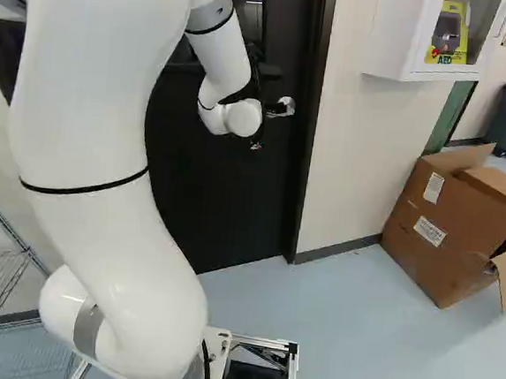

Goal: Open the door and move inside

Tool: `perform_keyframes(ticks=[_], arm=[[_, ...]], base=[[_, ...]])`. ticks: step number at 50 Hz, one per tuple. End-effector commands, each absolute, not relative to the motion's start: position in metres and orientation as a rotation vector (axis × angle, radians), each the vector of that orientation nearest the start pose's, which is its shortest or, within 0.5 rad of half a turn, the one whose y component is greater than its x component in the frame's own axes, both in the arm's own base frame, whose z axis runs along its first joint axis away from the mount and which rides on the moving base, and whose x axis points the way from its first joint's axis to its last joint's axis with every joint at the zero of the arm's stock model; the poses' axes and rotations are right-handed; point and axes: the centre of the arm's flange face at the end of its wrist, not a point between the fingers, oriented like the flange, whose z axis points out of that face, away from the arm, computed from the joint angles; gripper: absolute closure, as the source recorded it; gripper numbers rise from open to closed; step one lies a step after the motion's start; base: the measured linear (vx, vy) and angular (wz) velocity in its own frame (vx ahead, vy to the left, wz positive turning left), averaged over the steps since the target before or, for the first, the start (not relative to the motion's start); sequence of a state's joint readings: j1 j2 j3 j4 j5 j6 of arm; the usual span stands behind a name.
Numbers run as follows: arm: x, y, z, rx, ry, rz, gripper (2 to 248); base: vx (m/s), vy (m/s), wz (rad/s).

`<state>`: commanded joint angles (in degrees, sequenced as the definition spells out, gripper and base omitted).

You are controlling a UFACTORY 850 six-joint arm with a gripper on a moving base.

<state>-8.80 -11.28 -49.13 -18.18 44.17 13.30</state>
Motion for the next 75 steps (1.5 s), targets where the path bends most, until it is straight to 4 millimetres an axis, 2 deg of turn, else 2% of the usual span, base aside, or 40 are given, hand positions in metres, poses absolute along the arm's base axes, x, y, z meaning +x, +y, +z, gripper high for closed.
perform_keyframes(ticks=[52, 66, 75], arm=[[0.549, -0.066, 0.430, -2.433, -0.012, -1.858, 3], [0.550, -0.067, 0.426, -2.437, -0.011, -1.851, 3], [0.559, -0.066, 0.425, -2.433, -0.015, -1.854, 3]], base=[[0.000, 0.000, 0.000], [0.000, 0.000, 0.000], [0.000, 0.000, 0.000]])
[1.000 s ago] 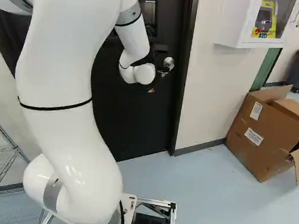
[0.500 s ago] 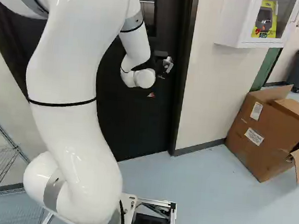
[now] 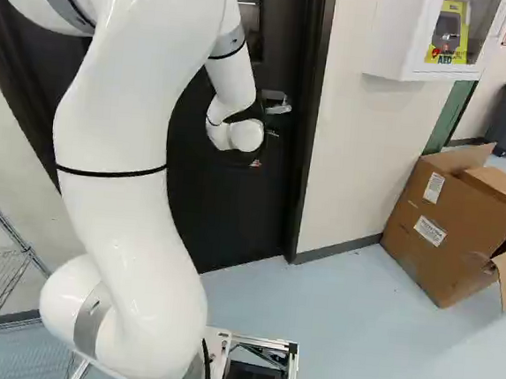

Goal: Open the door and move inside

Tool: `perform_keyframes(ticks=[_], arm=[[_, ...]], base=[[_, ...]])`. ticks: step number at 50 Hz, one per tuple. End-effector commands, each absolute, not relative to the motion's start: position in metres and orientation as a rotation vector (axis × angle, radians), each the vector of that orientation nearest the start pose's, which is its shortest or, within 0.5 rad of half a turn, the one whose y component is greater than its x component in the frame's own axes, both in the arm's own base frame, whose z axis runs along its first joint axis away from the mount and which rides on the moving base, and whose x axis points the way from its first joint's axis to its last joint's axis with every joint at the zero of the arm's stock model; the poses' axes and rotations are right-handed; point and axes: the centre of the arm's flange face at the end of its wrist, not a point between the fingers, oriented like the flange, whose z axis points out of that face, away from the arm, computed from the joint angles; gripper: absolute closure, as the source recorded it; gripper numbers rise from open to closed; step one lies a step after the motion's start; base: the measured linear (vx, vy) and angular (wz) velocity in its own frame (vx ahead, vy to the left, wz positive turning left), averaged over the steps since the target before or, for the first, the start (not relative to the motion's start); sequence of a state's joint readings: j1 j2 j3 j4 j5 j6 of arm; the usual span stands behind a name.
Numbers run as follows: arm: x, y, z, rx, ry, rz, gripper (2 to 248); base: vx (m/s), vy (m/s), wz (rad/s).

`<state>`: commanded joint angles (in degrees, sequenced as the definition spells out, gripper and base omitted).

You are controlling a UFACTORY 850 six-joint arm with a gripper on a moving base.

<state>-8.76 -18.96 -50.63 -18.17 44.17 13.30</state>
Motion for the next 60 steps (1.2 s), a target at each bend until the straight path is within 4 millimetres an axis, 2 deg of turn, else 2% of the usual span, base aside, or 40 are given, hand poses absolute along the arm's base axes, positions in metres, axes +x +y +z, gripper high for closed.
perform_keyframes(ticks=[34, 60], arm=[[0.624, -0.066, 0.413, -2.456, 0.130, -1.830, 3], [0.674, -0.049, 0.405, -2.416, 0.093, -1.855, 3]], base=[[0.000, 0.000, 0.000], [0.000, 0.000, 0.000]])
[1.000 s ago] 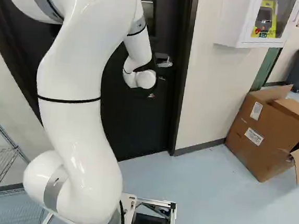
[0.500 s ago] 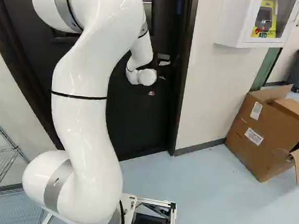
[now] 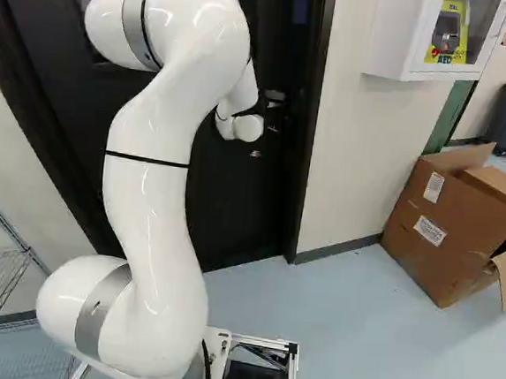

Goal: Open the door and move inside

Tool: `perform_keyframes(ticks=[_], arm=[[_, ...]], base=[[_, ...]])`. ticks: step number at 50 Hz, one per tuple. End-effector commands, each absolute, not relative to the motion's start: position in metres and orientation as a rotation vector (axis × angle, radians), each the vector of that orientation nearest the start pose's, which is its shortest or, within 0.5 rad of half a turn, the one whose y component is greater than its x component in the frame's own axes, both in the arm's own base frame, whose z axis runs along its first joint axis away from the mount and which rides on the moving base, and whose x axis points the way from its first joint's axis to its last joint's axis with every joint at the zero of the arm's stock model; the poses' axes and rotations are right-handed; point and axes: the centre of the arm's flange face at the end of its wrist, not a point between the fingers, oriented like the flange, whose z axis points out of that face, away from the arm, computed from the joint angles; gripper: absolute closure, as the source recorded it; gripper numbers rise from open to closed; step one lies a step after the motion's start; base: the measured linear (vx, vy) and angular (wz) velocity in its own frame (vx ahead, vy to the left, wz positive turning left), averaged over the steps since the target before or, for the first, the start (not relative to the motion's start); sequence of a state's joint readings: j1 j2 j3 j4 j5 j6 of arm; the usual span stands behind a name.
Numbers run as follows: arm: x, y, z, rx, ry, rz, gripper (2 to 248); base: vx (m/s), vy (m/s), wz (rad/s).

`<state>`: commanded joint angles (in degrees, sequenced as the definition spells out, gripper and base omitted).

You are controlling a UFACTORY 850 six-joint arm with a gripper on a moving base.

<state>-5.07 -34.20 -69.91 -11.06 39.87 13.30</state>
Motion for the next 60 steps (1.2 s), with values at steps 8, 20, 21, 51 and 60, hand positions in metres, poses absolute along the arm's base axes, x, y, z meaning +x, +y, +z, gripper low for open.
perform_keyframes(ticks=[8, 20, 21, 51, 60], arm=[[0.688, -0.040, 0.403, -2.404, 0.069, -1.859, 3], [0.707, -0.026, 0.397, -2.406, 0.004, -1.843, 3], [0.707, -0.025, 0.397, -2.406, 0.002, -1.842, 3], [0.656, 0.001, 0.405, -2.433, -0.168, -1.765, 3], [0.640, 0.015, 0.406, -2.430, -0.311, -1.731, 3]], base=[[0.000, 0.000, 0.000], [0.000, 0.000, 0.000], [0.000, 0.000, 0.000], [0.000, 0.000, 0.000], [0.000, 0.000, 0.000]])
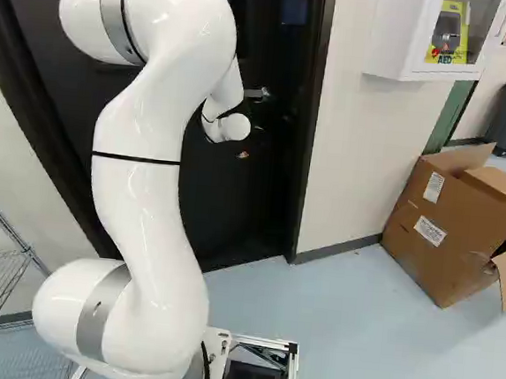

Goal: Open the door and move inside

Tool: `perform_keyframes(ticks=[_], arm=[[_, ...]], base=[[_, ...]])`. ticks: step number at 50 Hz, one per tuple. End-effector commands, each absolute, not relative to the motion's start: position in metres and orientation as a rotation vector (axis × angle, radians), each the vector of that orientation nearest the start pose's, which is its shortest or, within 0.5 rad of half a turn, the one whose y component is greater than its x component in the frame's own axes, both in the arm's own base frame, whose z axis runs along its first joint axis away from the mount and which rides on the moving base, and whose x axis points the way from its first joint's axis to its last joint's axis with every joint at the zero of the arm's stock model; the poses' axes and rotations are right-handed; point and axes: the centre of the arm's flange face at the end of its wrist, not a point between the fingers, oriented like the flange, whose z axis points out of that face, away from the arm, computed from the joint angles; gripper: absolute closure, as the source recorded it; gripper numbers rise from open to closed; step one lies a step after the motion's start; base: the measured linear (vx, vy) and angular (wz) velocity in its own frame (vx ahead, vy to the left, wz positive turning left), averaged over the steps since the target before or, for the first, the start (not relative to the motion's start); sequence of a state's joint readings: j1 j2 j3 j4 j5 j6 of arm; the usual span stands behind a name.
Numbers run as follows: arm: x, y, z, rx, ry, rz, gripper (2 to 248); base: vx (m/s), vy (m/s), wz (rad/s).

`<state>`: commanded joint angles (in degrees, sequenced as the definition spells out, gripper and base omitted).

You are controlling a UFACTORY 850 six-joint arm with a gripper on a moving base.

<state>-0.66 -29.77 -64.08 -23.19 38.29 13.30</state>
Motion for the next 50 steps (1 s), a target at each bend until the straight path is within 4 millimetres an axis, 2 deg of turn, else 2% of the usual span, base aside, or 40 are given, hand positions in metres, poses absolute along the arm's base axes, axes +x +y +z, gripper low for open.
perform_keyframes(ticks=[12, 26, 50], arm=[[0.634, 0.040, 0.405, -2.387, -0.528, -1.699, 3], [0.645, 0.069, 0.402, -2.311, -0.752, -1.676, 3], [0.675, 0.108, 0.396, -2.239, -0.855, -1.682, 3]], base=[[0.000, 0.000, 0.000], [0.000, 0.000, 0.000], [0.000, 0.000, 0.000]])
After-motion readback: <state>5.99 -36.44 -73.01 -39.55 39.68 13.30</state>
